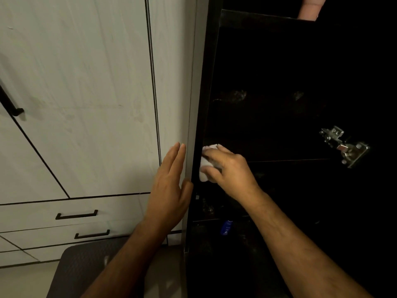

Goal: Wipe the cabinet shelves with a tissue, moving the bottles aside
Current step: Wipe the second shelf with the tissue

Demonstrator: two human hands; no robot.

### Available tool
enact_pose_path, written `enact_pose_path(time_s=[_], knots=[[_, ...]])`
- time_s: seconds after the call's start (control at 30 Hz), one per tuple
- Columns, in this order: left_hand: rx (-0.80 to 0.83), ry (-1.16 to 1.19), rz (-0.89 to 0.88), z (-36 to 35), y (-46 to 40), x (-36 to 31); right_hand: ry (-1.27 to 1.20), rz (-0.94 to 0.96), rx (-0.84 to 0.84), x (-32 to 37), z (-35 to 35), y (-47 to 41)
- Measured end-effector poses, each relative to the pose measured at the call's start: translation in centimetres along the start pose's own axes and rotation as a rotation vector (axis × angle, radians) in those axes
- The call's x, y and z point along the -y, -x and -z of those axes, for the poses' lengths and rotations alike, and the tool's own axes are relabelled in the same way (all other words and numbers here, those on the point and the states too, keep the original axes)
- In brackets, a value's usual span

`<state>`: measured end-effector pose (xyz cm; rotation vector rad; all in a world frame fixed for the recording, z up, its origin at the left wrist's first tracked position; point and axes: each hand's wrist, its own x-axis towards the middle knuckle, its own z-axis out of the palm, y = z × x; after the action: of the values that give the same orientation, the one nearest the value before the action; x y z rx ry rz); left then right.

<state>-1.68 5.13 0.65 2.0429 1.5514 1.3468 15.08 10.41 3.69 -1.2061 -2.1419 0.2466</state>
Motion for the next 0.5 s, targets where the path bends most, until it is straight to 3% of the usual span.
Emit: enact_pose_path(time_s=[0.27, 0.5], knots=[[-0.069, -0.012, -0.034, -1.6, 0.4, -1.1, 0.226, 0.276, -0.045, -3.0, -0.1, -0.2], [-0.173, -0.012, -0.027, -4.0, 0.5, -2.8, 0.200, 0.275, 0.006, -7.7, 3.9, 1.0]])
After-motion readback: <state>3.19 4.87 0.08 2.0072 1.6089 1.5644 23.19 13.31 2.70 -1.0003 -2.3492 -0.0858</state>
